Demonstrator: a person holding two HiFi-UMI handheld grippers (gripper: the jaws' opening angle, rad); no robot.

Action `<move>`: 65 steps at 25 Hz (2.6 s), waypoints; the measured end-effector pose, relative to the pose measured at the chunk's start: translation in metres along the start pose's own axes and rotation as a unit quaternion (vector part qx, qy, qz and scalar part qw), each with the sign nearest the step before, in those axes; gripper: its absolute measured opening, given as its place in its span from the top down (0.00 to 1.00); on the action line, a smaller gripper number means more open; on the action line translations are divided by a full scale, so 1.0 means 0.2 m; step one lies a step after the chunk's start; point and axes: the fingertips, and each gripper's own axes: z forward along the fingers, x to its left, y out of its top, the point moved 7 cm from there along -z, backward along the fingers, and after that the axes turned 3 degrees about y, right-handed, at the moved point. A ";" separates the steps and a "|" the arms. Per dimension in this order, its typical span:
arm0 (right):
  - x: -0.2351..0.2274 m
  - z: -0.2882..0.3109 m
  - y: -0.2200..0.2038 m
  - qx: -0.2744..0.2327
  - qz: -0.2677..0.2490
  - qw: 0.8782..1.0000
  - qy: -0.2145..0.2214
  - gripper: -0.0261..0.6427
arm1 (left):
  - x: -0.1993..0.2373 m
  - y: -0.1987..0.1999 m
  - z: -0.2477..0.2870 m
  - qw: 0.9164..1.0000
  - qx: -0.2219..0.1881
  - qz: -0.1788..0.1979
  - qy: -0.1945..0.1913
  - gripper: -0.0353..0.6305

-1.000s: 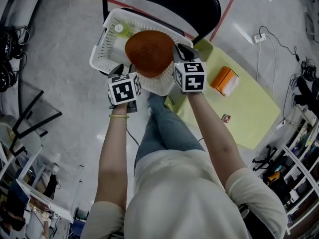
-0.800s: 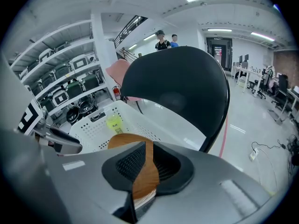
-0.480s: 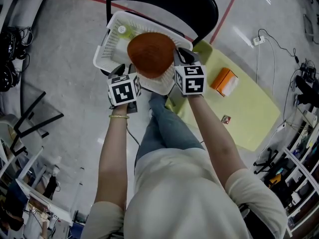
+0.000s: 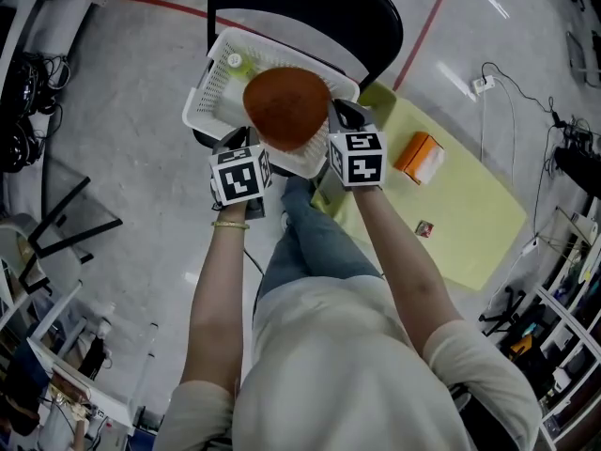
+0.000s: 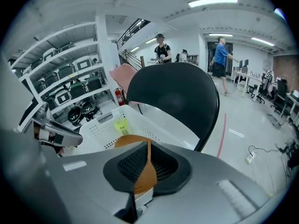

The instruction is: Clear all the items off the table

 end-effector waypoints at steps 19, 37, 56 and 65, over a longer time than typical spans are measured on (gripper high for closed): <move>0.14 -0.27 -0.05 -0.027 -0.019 0.999 0.007 0.96 | -0.06 -0.13 -0.25 1.000 -0.024 -0.001 -0.014 0.93; 0.32 -0.60 -0.21 -0.055 -0.020 0.998 -0.002 0.96 | -0.11 -0.30 -0.55 0.997 -0.049 -0.003 -0.051 0.93; 0.41 -1.06 -0.56 -0.075 -0.006 0.997 -0.034 0.96 | -0.28 -0.61 -0.84 0.993 -0.068 0.032 -0.089 0.93; 0.43 -1.23 -0.73 -0.067 0.001 0.997 -0.046 0.96 | -0.39 -0.73 -0.92 0.990 -0.062 0.060 -0.114 0.93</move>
